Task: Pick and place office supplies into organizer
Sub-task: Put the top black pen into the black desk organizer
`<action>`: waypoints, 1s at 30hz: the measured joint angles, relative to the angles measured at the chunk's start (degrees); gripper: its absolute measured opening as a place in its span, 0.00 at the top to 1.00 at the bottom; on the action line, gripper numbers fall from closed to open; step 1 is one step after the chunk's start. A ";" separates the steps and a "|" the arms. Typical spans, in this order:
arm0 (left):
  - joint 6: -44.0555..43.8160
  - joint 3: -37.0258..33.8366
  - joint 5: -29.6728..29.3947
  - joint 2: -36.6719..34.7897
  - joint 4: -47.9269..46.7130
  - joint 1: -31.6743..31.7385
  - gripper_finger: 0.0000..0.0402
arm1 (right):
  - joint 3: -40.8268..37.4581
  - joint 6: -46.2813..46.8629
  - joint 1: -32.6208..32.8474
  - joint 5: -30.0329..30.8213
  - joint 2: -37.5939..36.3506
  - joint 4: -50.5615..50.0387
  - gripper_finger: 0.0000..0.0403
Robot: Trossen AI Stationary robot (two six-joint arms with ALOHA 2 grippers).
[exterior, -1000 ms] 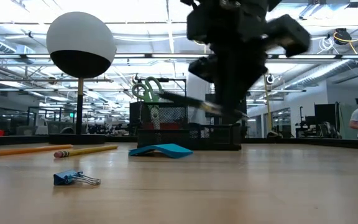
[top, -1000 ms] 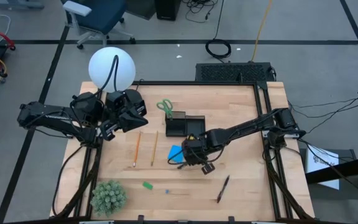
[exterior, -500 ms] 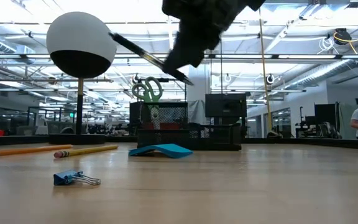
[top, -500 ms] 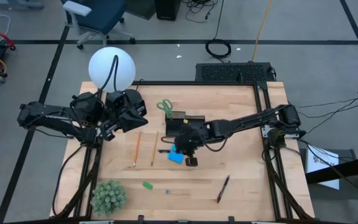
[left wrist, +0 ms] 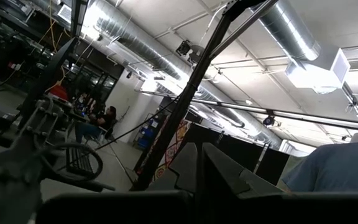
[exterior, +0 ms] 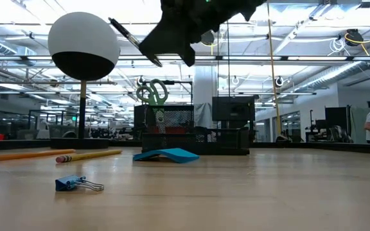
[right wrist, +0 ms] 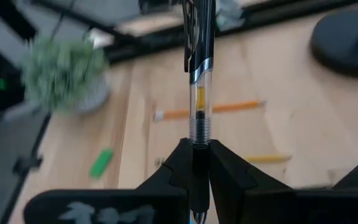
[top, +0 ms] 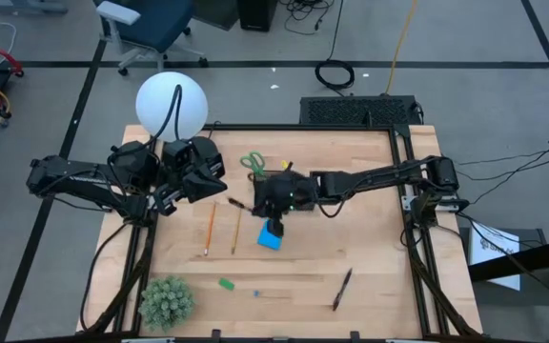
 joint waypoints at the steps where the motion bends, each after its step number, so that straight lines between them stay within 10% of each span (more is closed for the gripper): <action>1: 0.02 0.00 0.00 0.00 -0.02 0.00 0.95 | 0.00 0.68 -0.54 0.00 0.00 1.36 0.94; 30: 0.02 0.00 0.00 0.00 0.00 0.00 0.95 | -2.51 5.37 -8.55 -0.04 -0.23 9.69 0.94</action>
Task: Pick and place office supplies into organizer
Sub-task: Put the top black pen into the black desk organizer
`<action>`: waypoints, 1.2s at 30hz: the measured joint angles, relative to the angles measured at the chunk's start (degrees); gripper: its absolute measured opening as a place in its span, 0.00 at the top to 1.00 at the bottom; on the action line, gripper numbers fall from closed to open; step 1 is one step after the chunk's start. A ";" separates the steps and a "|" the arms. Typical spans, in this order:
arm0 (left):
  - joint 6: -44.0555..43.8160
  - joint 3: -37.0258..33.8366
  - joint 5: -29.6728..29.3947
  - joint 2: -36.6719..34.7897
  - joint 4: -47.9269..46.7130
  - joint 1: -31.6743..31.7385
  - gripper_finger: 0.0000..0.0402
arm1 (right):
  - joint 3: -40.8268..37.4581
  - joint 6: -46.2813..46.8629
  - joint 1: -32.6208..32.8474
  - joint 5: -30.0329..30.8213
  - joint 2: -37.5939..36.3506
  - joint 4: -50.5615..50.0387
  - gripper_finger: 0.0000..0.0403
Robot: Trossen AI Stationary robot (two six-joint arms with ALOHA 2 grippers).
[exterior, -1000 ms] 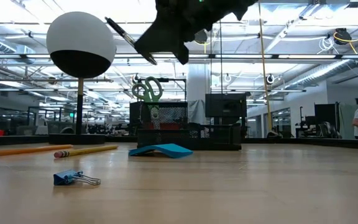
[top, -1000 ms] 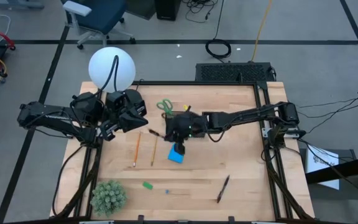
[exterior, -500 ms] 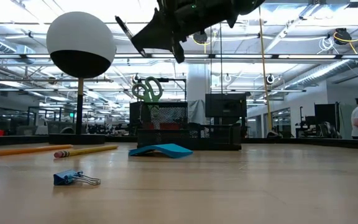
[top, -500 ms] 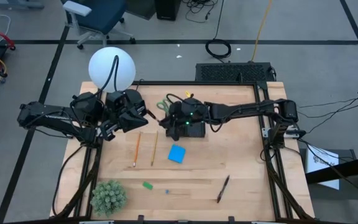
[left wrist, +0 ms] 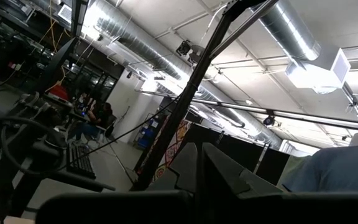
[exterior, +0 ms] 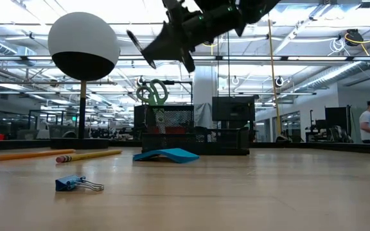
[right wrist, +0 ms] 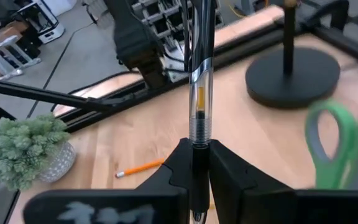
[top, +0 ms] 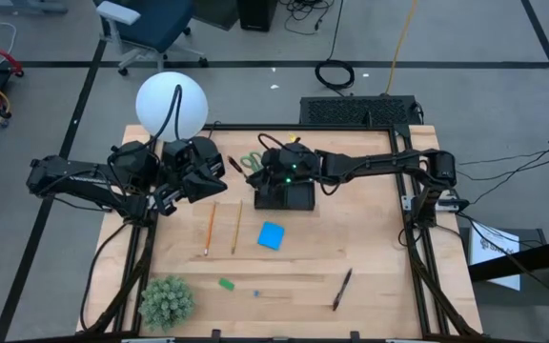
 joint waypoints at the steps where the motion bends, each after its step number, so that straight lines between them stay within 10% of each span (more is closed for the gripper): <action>1: 0.00 0.00 0.00 0.00 0.00 0.00 0.95 | -1.43 0.82 -0.20 -0.03 -0.20 0.79 0.94; 16: -0.03 0.00 -0.34 -0.02 -1.16 -0.02 0.95 | -24.79 6.20 -3.59 0.55 -10.77 25.13 0.94; 36: -0.02 0.00 -1.11 -0.02 -1.14 -0.07 0.95 | -27.18 1.31 -8.44 1.63 -11.07 26.85 0.94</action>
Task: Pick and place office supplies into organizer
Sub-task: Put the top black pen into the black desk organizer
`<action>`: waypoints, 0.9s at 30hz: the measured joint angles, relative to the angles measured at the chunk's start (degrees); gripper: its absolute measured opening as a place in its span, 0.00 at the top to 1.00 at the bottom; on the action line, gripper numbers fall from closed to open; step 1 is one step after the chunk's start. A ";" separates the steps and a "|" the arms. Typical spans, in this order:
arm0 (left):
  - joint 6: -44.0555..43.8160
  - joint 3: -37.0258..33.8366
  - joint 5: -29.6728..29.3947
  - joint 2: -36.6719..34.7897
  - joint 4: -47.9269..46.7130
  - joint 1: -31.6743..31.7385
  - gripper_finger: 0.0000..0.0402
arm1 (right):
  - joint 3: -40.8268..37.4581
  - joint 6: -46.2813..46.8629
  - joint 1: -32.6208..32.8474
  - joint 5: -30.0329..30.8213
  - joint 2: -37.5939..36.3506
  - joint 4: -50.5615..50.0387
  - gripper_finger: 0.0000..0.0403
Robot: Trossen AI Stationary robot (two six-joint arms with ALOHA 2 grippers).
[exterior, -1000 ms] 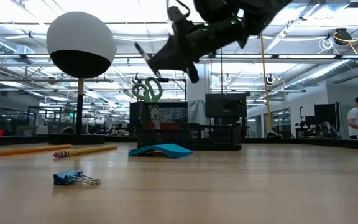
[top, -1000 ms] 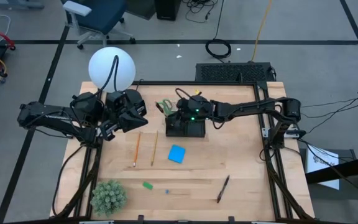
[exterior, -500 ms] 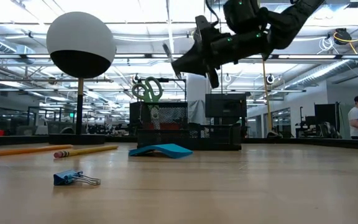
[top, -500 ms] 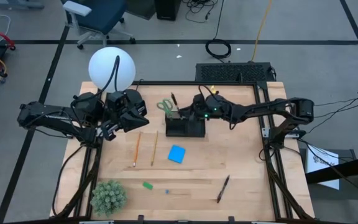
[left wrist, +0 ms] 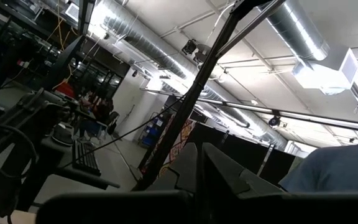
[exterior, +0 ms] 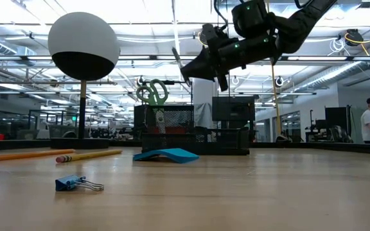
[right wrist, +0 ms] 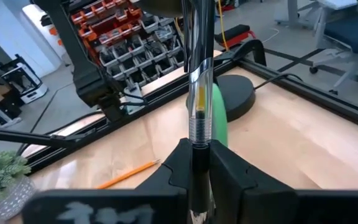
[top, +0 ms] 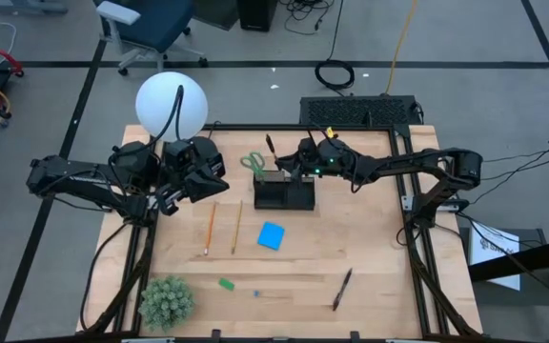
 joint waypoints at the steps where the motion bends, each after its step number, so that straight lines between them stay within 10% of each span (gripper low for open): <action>1: 0.00 0.00 0.01 0.00 -0.02 0.00 0.95 | 0.00 -0.11 0.00 -0.02 0.00 0.04 0.94; 27: -1.71 0.00 -0.97 0.01 0.11 0.00 0.95 | 0.00 0.10 0.15 -3.08 0.00 1.41 0.94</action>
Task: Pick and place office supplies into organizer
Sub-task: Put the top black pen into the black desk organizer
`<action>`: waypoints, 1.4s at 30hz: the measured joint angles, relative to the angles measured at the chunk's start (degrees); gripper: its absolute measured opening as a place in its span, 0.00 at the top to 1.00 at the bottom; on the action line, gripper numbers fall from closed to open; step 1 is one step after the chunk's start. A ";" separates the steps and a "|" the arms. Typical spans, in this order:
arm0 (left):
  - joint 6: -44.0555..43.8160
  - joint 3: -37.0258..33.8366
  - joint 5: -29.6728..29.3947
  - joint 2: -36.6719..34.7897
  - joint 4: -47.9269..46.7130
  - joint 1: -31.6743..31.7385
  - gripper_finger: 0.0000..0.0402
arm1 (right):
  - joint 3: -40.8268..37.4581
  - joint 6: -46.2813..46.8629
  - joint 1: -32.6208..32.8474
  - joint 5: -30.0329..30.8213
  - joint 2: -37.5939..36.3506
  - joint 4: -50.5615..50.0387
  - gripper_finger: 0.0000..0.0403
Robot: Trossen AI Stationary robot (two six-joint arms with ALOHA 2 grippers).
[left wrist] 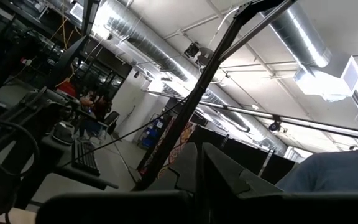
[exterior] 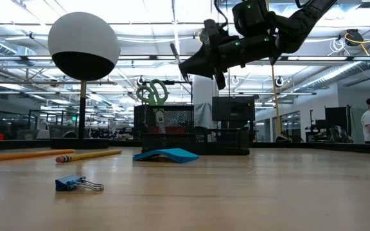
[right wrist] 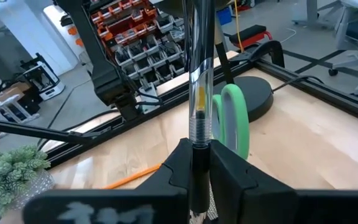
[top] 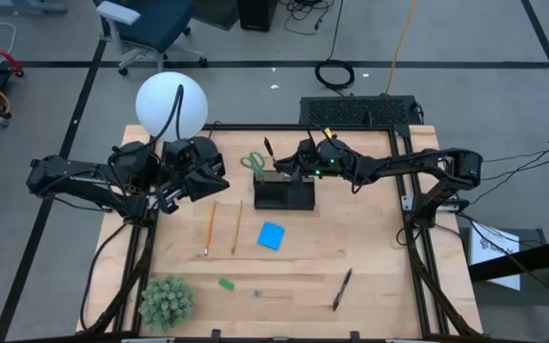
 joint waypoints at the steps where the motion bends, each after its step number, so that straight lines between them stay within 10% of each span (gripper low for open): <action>1: -0.05 0.00 -0.02 -0.01 0.01 0.00 0.95 | 0.00 0.33 0.00 -0.02 0.00 0.04 0.94; 12: -7.48 0.02 -3.47 -0.04 -0.03 0.09 0.95 | 0.01 1.64 0.33 -0.59 0.00 0.46 0.94; 21: 1.77 0.00 -16.03 0.05 -21.84 0.85 0.92 | 0.02 3.09 0.37 -1.47 0.00 2.53 0.94; 29: 10.24 0.09 -31.09 1.84 -23.14 2.12 0.66 | 0.02 4.67 0.69 -1.49 0.00 5.08 0.94; 42: 13.52 0.09 -29.14 11.79 -22.33 9.27 0.41 | 0.07 6.18 2.61 -1.49 0.00 6.93 0.94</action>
